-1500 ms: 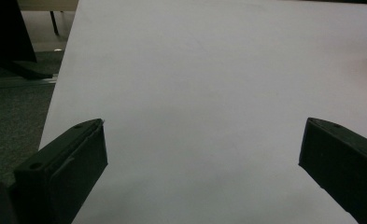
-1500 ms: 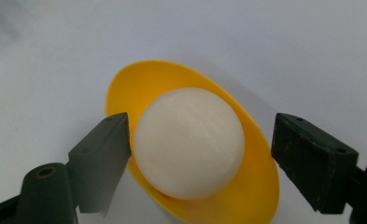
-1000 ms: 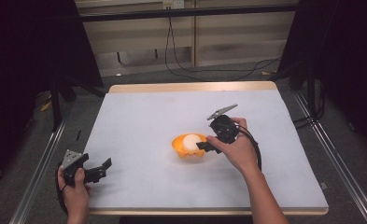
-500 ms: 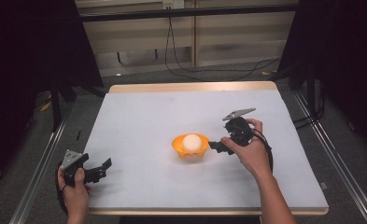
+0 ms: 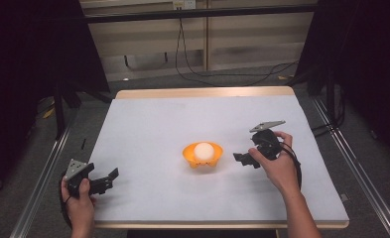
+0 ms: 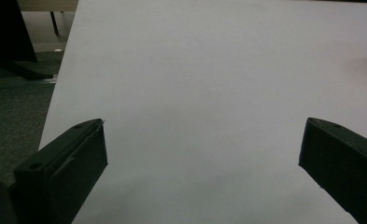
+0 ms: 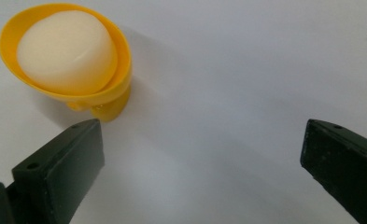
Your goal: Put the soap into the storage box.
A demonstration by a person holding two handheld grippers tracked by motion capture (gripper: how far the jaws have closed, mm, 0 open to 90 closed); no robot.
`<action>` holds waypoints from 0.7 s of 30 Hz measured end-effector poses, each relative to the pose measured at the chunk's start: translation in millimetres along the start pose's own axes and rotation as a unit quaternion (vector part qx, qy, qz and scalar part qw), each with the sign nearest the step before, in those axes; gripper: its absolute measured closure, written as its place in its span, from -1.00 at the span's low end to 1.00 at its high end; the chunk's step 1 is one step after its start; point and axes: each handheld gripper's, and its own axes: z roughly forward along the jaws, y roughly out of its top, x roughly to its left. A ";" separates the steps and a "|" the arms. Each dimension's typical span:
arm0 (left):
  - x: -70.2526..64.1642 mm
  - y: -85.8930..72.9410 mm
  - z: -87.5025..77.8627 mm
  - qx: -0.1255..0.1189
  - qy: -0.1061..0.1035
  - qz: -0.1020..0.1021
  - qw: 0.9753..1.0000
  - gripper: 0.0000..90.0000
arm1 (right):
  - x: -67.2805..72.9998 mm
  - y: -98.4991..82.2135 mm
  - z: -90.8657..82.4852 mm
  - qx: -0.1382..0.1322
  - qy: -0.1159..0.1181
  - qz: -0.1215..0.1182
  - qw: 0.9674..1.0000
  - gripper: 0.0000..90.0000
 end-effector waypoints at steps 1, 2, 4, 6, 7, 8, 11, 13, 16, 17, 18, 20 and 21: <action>0.2 0.1 -0.1 0.000 0.001 0.002 1.000 -0.98 | -1.8 -1.7 -0.7 0.000 -0.001 -0.001 1.000 -1.00; 0.2 0.1 -0.1 0.000 0.001 0.002 1.000 -0.98 | -3.2 -3.5 -1.5 0.000 -0.001 0.000 1.000 -1.00; 0.2 0.1 -0.1 0.000 0.001 0.002 1.000 -0.98 | -5.8 -6.8 -3.6 -0.001 -0.006 0.004 1.000 -1.00; 0.2 0.1 -0.1 0.000 0.001 0.002 1.000 -0.98 | -8.9 -10.2 -5.4 -0.001 -0.009 0.007 1.000 -1.00; 0.0 0.0 0.0 0.000 0.000 0.000 1.000 -0.98 | -10.5 -11.9 -6.6 0.001 -0.012 0.006 1.000 -1.00; 0.2 0.1 -0.1 0.000 0.001 0.002 1.000 -0.98 | -12.2 -13.6 -7.3 0.000 -0.013 0.008 1.000 -1.00; -0.3 -0.1 0.0 0.000 0.000 -0.002 1.000 -0.98 | -16.2 -18.9 -9.6 0.001 -0.017 0.013 1.000 -1.00; -0.1 0.0 0.0 0.000 0.000 0.000 1.000 -0.98 | -18.6 -22.3 -11.5 0.001 -0.022 0.016 1.000 -1.00; -0.3 -0.1 0.0 -0.001 0.000 -0.001 1.000 -0.98 | -22.1 -27.6 -13.4 0.000 -0.026 0.017 1.000 -1.00; -0.3 -0.1 0.0 -0.001 0.000 -0.001 1.000 -0.98 | -22.8 -29.2 -14.2 0.001 -0.030 0.021 0.999 -1.00; -0.3 -0.1 0.0 -0.001 0.000 -0.001 1.000 -0.98 | -24.2 -31.0 -15.1 0.002 -0.031 0.019 0.999 -1.00; -0.1 -0.1 0.0 -0.001 0.000 0.001 1.000 -0.98 | -26.2 -34.6 -16.9 0.000 -0.033 0.023 0.999 -1.00; -0.2 -0.1 0.0 -0.001 0.000 0.001 1.000 -0.98 | -27.3 -36.4 -17.7 0.000 -0.036 0.023 0.999 -1.00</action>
